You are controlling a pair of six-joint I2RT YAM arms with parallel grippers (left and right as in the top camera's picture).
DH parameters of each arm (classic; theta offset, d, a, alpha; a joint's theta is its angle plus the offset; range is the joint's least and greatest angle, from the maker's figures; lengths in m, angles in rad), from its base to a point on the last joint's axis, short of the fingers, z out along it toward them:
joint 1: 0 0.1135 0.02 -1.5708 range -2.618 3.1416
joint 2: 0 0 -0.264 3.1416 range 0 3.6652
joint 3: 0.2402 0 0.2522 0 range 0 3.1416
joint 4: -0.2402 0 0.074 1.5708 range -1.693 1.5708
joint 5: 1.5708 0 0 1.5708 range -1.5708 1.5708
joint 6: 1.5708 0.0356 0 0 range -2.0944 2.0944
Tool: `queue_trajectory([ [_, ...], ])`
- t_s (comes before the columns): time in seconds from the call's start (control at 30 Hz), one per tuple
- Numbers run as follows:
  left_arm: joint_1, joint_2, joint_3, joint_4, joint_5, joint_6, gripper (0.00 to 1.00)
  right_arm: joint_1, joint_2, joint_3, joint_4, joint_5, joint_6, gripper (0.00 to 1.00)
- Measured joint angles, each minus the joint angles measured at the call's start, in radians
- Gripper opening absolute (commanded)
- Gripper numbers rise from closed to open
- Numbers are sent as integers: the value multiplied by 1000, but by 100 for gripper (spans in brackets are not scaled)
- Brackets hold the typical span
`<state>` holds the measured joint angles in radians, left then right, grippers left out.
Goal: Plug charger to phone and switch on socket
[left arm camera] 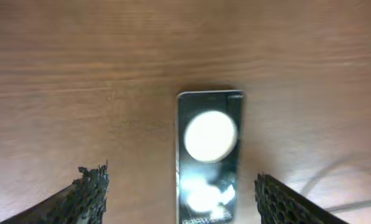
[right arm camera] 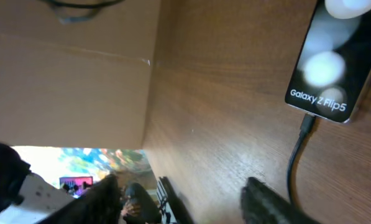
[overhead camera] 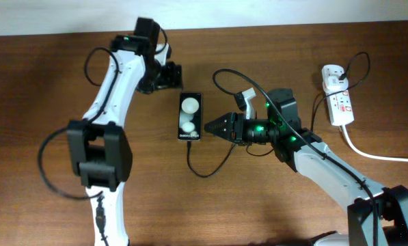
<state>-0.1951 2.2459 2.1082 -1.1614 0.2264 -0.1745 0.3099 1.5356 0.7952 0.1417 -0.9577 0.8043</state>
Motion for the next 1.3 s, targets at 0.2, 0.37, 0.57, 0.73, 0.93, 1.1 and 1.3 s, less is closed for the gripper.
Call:
queue_trajectory([
  [0.2,2,-289,47,-50,-4,18,94,0,-2,0,-29,4,-32,57],
  [0.37,2,-408,54,-88,-4,37,100,-18,-137,9,-333,134,-184,57],
  [0.57,2,-409,54,-114,-7,52,99,-147,-331,288,-971,441,-416,57],
  [0.73,2,-409,54,-114,-7,55,99,-343,-342,555,-1223,562,-554,41],
  [0.93,2,-409,54,-114,-7,55,99,-543,-339,681,-1321,603,-652,16],
  [1.1,2,-409,54,-114,-7,55,99,-692,-255,860,-1435,641,-726,4],
  [1.3,2,-409,54,-114,-8,55,99,-827,-55,924,-1453,647,-757,4],
])
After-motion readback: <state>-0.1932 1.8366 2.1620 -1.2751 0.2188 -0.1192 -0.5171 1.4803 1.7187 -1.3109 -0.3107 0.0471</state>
